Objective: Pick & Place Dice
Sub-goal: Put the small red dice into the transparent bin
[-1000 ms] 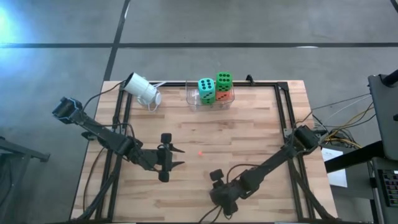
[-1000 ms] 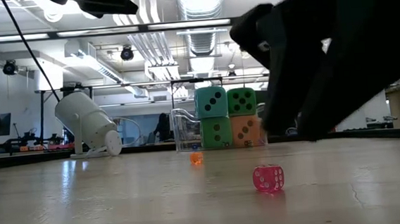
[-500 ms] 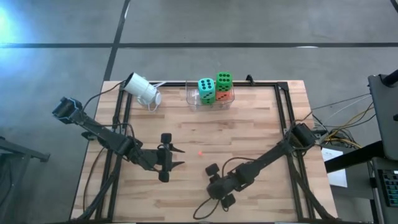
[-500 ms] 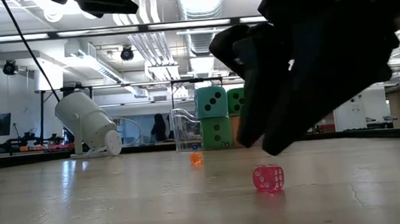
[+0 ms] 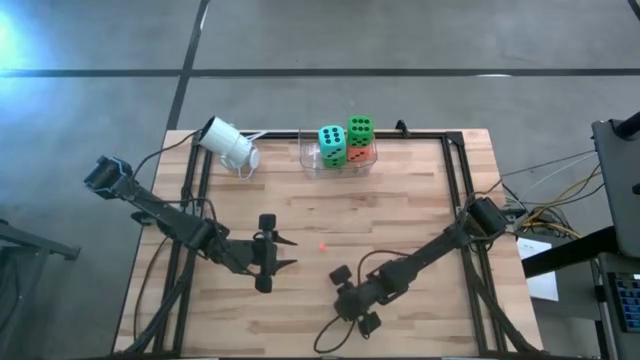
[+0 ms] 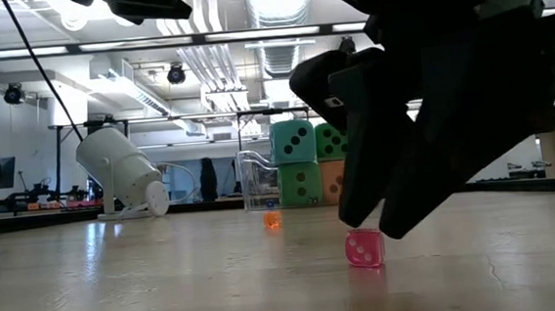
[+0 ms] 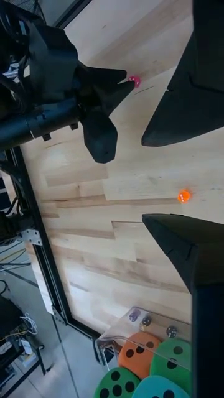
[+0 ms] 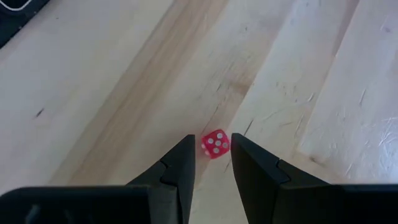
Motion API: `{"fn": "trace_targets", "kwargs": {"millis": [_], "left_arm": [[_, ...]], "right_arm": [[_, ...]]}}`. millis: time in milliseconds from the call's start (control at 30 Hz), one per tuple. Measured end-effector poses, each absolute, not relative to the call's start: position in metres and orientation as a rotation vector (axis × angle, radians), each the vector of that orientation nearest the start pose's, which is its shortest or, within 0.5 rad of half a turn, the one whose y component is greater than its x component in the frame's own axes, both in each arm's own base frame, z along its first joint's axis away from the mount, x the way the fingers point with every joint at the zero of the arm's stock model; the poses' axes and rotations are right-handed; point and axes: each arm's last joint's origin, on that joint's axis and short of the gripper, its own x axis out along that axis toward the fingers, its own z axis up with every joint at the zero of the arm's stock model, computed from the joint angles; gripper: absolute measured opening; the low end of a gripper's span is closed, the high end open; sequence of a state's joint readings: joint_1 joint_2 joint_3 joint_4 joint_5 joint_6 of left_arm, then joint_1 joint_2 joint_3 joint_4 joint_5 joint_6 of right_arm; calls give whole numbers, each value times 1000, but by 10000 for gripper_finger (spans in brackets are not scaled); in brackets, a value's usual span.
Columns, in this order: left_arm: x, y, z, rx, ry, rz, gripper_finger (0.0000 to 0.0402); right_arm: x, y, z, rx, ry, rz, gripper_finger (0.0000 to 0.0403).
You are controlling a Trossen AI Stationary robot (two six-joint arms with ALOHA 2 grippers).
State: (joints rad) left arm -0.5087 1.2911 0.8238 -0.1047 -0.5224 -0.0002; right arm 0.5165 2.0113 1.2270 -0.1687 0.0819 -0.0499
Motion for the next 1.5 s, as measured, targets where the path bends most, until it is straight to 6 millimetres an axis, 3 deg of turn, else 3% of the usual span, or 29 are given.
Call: {"fn": "trace_targets", "kwargs": {"millis": [567, 833, 1500], "left_arm": [[244, -119, 250, 283, 498, 13, 193], [244, -119, 250, 283, 498, 13, 191], [244, -119, 250, 282, 498, 13, 191]], "right_arm": [[356, 193, 133, -469, 870, 493, 100], [358, 191, 134, -460, 855, 568, 100], [356, 184, 123, -432, 807, 552, 100]]}}
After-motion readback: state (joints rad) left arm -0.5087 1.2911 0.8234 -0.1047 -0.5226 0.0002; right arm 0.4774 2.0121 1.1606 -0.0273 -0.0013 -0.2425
